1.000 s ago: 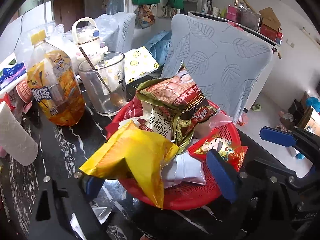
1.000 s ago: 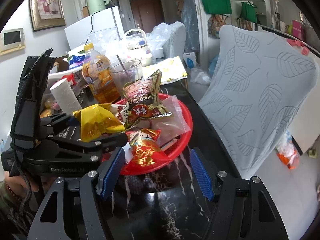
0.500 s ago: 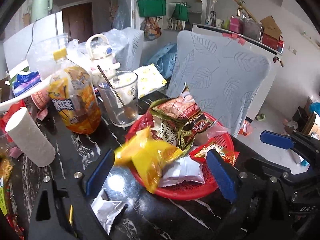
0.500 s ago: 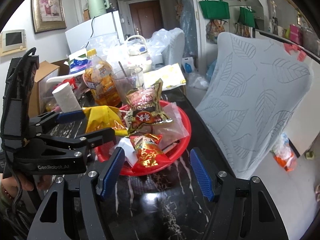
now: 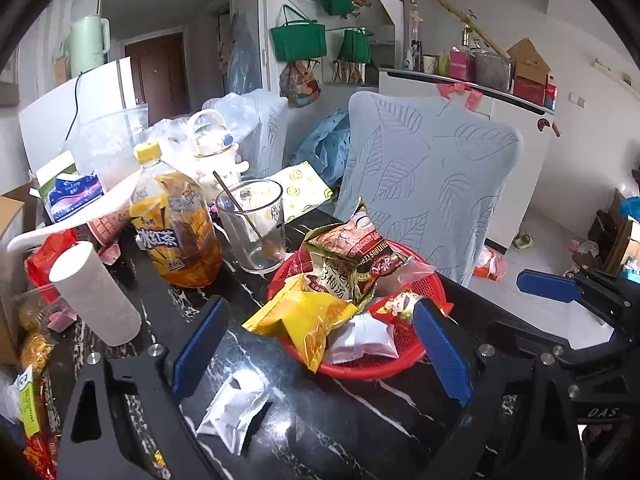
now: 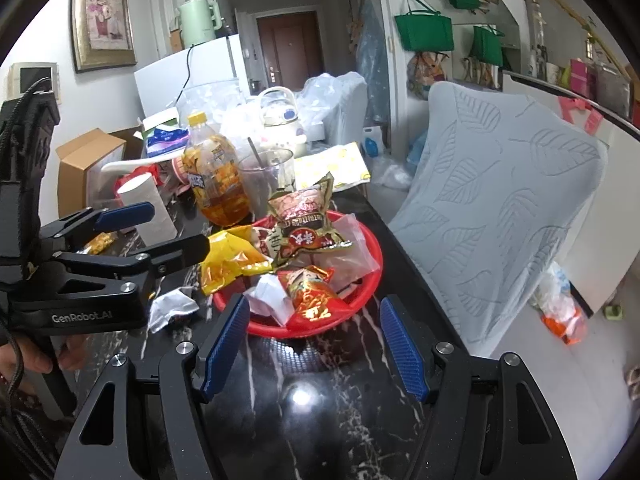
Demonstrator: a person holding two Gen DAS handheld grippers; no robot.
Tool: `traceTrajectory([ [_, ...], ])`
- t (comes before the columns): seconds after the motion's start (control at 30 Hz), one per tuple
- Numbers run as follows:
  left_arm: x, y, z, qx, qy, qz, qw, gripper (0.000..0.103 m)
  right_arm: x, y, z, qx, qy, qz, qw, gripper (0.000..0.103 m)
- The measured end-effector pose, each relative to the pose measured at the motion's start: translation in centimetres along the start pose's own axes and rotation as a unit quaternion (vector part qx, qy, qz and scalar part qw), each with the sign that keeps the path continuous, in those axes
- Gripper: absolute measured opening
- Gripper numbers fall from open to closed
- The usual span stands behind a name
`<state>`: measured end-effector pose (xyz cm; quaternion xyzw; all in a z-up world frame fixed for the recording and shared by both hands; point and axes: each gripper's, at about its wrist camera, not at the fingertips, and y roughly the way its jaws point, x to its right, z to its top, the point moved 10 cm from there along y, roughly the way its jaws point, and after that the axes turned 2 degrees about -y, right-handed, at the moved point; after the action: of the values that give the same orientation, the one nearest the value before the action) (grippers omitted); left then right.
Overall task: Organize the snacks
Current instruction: 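Withdraw both tools from the basket back over the table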
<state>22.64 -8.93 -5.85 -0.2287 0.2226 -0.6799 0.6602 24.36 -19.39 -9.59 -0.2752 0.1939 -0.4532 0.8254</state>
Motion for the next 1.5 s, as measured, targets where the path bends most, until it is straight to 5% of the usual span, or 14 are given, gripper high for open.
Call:
traceTrajectory([
  [0.47,-1.9,-6.4,-1.4,0.027,0.000,0.013,0.9995,0.094,-3.4,-3.1,-0.5,0.017,-0.012,0.001,1.000,0.068],
  [1.1,-10.6,-15.6,-8.5,0.025,-0.064,0.104,0.9922,0.094,-16.3,-4.7,-2.3,0.026,-0.087,0.081,0.993,0.068],
  [1.5,-13.7,-16.5,-12.6,0.001,-0.116,0.118,0.9862,0.094,-21.3,-3.5,-4.8,-0.003,-0.118,0.125,0.985,0.068],
])
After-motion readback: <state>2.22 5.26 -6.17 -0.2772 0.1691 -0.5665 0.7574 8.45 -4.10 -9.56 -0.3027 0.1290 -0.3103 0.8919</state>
